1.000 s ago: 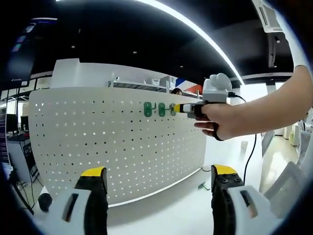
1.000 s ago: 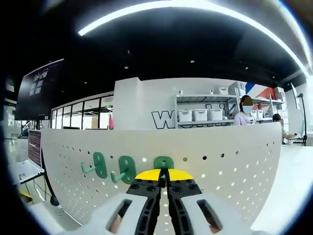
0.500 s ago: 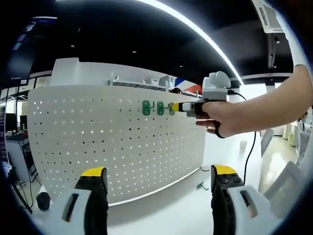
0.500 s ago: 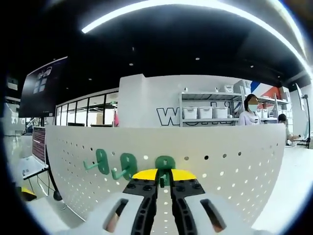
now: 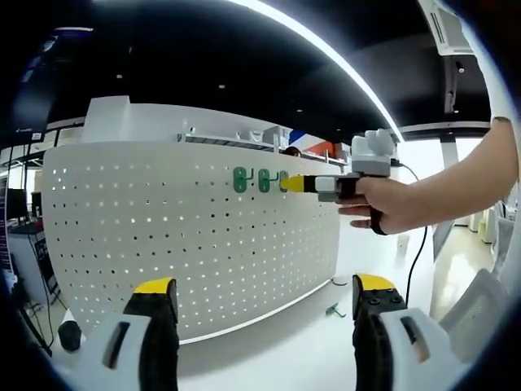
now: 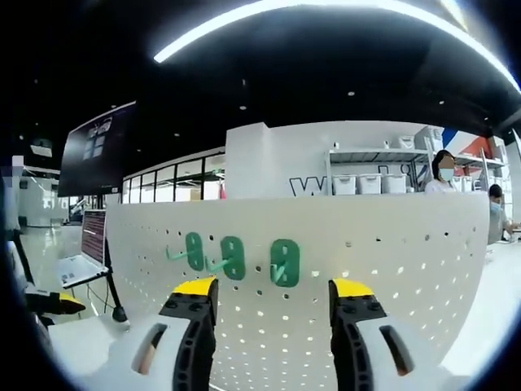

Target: Insert the hook assembly into the mounting plate slot until the hook locks in place.

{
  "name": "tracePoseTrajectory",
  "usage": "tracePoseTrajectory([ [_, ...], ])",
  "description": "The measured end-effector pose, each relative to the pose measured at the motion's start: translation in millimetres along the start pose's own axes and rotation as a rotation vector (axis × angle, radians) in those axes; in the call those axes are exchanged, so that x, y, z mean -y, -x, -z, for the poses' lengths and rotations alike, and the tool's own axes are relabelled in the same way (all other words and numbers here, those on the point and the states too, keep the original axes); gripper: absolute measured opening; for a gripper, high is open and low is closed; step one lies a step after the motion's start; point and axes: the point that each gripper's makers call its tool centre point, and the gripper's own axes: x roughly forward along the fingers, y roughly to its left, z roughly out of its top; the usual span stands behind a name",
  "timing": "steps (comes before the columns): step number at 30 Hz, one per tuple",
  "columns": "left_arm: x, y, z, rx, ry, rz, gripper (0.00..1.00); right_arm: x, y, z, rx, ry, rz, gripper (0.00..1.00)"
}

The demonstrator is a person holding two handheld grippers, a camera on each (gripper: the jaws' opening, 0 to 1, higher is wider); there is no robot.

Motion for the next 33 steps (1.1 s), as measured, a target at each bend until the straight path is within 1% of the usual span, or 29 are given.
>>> tracePoseTrajectory([
  [2,0.1,-0.2,0.5,-0.002,0.0,0.001,0.92,-3.5,3.1,3.3,-0.003,0.004,-0.019,0.67],
  [5,0.7,-0.4,1.1,-0.004,-0.001,0.002,0.92,-9.1,5.9,9.1,-0.019,-0.003,-0.044,0.73],
  [10,0.7,-1.3,1.3,-0.004,-0.001,0.007,0.91,-10.5,9.0,10.3,-0.02,-0.008,-0.048,0.72],
  [14,1.7,-2.0,0.6,-0.006,-0.001,0.013,0.91,-13.5,16.5,9.7,-0.011,-0.018,-0.071,0.71],
  [15,1.8,-2.2,0.3,-0.006,-0.001,0.014,0.91,-16.4,20.3,8.4,0.005,-0.036,-0.095,0.7],
  [16,1.6,-2.6,0.3,-0.006,-0.001,0.015,0.91,-16.9,22.0,8.6,0.007,-0.038,-0.1,0.7],
  [18,2.1,-3.6,0.4,-0.006,-0.002,0.02,0.91,-22.3,30.9,8.4,0.027,-0.052,-0.142,0.69],
  [19,2.2,-4.0,0.7,-0.007,-0.004,0.021,0.91,-22.8,36.3,12.2,0.02,-0.056,-0.154,0.69],
  [21,2.9,-5.1,1.4,-0.009,-0.002,0.025,0.91,-28.5,44.8,10.9,0.049,-0.071,-0.191,0.69],
  [22,4.0,-5.8,1.3,-0.008,0.0,0.03,0.91,-34.1,52.1,11.2,0.064,-0.097,-0.224,0.69],
  [23,5.0,-6.3,1.0,-0.007,-0.002,0.034,0.91,-35.9,59.2,12.8,0.069,-0.109,-0.233,0.69],
  [24,6.1,-6.6,1.1,-0.007,-0.001,0.039,0.91,-36.1,63.3,15.0,0.069,-0.106,-0.233,0.7],
  [26,7.2,-7.2,1.6,-0.009,-0.004,0.044,0.91,-38.2,69.0,18.0,0.075,-0.129,-0.248,0.7],
  [28,8.5,-7.9,2.6,-0.013,-0.006,0.05,0.91,-37.7,72.9,23.9,0.061,-0.137,-0.248,0.7],
  [33,10.8,-9.6,2.8,-0.015,-0.005,0.061,0.91,-37.5,83.0,25.4,0.064,-0.138,-0.249,0.68],
])
